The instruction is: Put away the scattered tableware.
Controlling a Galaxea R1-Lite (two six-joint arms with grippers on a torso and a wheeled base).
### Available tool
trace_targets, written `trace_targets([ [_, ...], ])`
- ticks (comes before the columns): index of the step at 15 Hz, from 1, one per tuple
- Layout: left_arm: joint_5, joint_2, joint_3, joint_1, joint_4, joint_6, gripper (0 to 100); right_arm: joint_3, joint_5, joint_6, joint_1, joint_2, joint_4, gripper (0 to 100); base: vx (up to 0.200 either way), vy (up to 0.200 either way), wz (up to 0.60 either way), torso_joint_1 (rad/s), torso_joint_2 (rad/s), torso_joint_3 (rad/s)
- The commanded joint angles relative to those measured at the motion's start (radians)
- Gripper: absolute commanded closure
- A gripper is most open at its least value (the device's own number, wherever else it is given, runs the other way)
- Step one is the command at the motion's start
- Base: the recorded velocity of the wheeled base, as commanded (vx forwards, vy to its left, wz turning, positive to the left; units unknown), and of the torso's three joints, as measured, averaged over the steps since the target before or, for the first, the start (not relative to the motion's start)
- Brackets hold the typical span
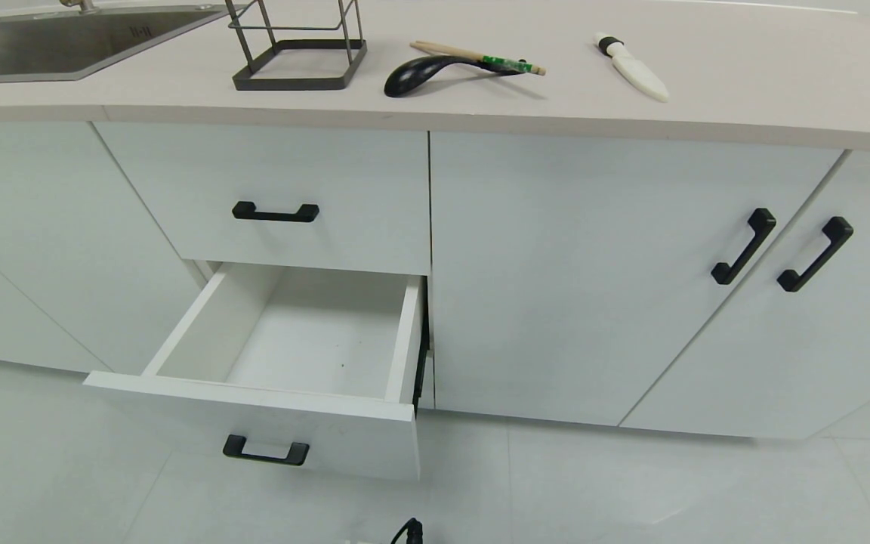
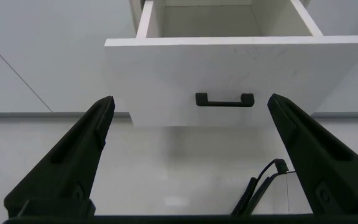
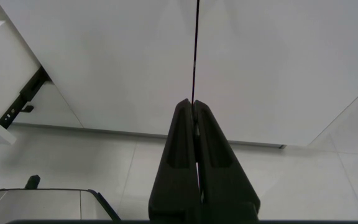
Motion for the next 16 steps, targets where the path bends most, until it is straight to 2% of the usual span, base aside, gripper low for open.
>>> trace_targets([
  [1, -0.003, 0.002, 0.001, -0.001, 0.000, -0.012, 0, 0.000, 0.000, 0.000, 0.000, 0.001, 0.000, 100, 0.000, 0.000, 0.00, 0.000, 0.00, 0.000],
  [3, -0.001, 0.000, 0.001, -0.001, 0.002, -0.032, 0, 0.000, 0.000, 0.000, 0.000, 0.001, 0.000, 100, 0.000, 0.000, 0.00, 0.000, 0.00, 0.000],
  [5, 0.028, 0.002, 0.001, -0.001, 0.002, -0.033, 0, 0.000, 0.000, 0.000, 0.000, 0.001, 0.000, 100, 0.000, 0.000, 0.00, 0.000, 0.00, 0.000],
  [10, 0.045, 0.000, 0.001, -0.001, 0.002, -0.038, 0, 0.000, 0.000, 0.000, 0.000, 0.001, 0.000, 100, 0.000, 0.000, 0.00, 0.000, 0.00, 0.000],
  [11, 0.054, 0.000, 0.001, -0.001, 0.002, -0.048, 0, 0.000, 0.000, 0.000, 0.000, 0.001, 0.000, 100, 0.200, 0.000, 0.00, -0.002, 0.00, 0.002],
  [13, 0.055, 0.002, 0.001, -0.001, 0.002, -0.047, 0, 0.000, 0.000, 0.000, 0.000, 0.001, 0.000, 100, 0.200, 0.000, 0.00, -0.002, 0.00, 0.000],
  [15, 0.058, 0.002, 0.001, -0.001, 0.002, -0.059, 0, 0.000, 0.000, 0.000, 0.000, 0.001, 0.000, 100, 0.000, 0.000, 0.00, 0.000, 0.00, 0.000],
  [16, 0.058, 0.002, 0.001, -0.001, 0.002, -0.055, 0, 0.000, 0.000, -0.001, 0.001, 0.003, 0.000, 100, 0.000, 0.000, 0.00, 0.000, 0.00, 0.000],
])
